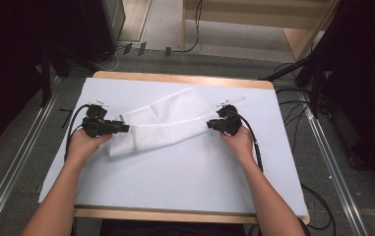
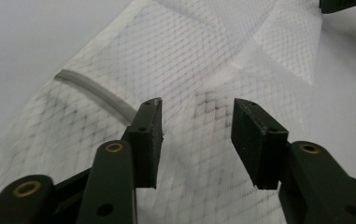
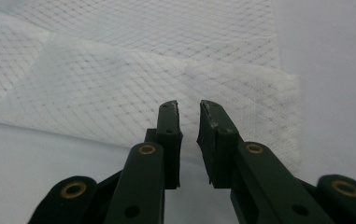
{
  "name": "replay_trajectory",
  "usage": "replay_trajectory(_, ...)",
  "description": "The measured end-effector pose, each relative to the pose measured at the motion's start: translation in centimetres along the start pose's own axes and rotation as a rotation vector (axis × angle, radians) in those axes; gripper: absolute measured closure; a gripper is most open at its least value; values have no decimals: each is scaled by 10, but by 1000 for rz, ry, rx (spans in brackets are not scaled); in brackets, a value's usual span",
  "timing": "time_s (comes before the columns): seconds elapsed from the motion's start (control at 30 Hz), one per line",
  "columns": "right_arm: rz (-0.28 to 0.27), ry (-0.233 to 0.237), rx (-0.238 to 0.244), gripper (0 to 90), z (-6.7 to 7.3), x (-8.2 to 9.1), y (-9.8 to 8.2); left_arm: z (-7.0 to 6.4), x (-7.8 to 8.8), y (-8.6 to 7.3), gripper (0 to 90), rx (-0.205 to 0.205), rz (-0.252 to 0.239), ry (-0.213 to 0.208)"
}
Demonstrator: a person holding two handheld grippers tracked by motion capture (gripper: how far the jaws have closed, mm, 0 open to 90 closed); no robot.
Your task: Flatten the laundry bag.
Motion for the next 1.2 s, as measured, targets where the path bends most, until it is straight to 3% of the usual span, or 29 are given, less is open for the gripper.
replay_trajectory(0.2, 1, 0, 9, 792, 1, 0, -2, 0, -15, 7, 448, -24, 22, -7)
replay_trajectory(0.3, 6, -2, 12, 788, 2, 1, -4, 2, -18, 9, 421, -30, 3, -5)
replay_trajectory(0.37, 10, -5, 11, 785, 3, 1, -5, 1, -22, 10, 410, -30, -10, -29)
replay_trajectory(0.47, 14, -8, 16, 782, 4, 2, -7, -1, -28, 8, 417, -27, 8, -62)
replay_trajectory(0.63, 14, -18, 24, 782, 3, 3, -10, -4, -39, -2, 526, -34, 89, -98)
replay_trajectory(0.77, 14, -21, 15, 782, 1, 5, -10, -8, -41, -4, 693, -75, 104, -93)
replay_trajectory(0.93, 13, -23, 15, 782, 0, 4, -10, -9, -42, -5, 874, -72, 127, -88)
replay_trajectory(1.1, 2, -22, 12, 782, 1, 6, -9, -8, -39, -3, 898, -32, 119, -106)
replay_trajectory(1.2, -5, -22, 9, 782, -1, 8, -8, -9, -31, 1, 899, -41, 92, -108)
Point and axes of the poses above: each handheld gripper's, and its own axes: x roughly backward along the jaws, y roughly out of its top, z roughly to its left, the point moved 7 cm from there along -x, roughly forward along the jaws, and after that the axes turned 15 degrees about -x, right-handed, at the moved point
